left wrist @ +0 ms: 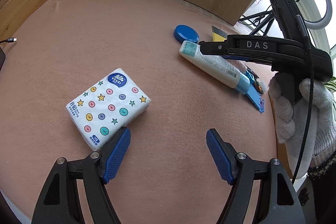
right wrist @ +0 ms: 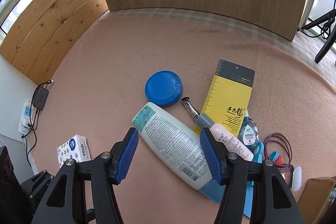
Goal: Organize objects
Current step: 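Move the right gripper back to the pile toward the white lotion tube, then grasp the white lotion tube with the right gripper and lift it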
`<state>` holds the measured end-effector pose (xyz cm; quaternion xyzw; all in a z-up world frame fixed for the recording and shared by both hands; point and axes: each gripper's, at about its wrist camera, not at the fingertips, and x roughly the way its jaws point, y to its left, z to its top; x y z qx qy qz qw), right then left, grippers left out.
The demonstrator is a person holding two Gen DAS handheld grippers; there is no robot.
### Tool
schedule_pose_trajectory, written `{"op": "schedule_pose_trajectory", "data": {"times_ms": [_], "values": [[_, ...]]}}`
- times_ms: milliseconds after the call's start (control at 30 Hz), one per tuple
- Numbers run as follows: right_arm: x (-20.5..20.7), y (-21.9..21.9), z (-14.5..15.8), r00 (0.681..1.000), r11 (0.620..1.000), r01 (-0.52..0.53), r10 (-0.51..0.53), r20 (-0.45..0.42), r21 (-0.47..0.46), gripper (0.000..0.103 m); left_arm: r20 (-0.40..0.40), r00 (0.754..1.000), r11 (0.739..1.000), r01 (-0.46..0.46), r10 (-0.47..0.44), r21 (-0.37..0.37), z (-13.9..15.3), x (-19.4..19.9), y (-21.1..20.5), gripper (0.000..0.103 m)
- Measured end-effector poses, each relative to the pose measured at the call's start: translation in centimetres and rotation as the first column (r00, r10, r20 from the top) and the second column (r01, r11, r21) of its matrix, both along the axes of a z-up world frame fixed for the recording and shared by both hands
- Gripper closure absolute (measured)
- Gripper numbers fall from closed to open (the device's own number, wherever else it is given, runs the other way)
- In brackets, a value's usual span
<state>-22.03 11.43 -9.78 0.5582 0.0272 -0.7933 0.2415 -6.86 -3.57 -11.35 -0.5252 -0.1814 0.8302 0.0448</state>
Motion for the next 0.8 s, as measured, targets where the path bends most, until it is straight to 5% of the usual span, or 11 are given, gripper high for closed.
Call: {"op": "schedule_pose_trajectory", "data": {"times_ms": [167, 567, 800], "values": [[-0.4, -0.8, -1.3, 0.999, 0.999, -0.039, 0.038, 0.031, 0.027, 0.053, -0.002, 1.0, 1.0, 0.002, -0.002, 0.001, 0.3, -0.4, -0.2, 0.026], [0.3, 1.7, -2.1, 0.988, 0.997, 0.039, -0.028, 0.154, -0.07, 0.054, -0.004, 1.0, 1.0, 0.018, -0.018, 0.005, 0.3, -0.7, 0.6, 0.026], [2.4, 3.3, -2.7, 0.977, 0.99, 0.067, -0.04, 0.209, -0.123, 0.067, -0.011, 0.999, 0.999, 0.037, -0.037, -0.002, 0.6, -0.6, 1.4, 0.026]]}}
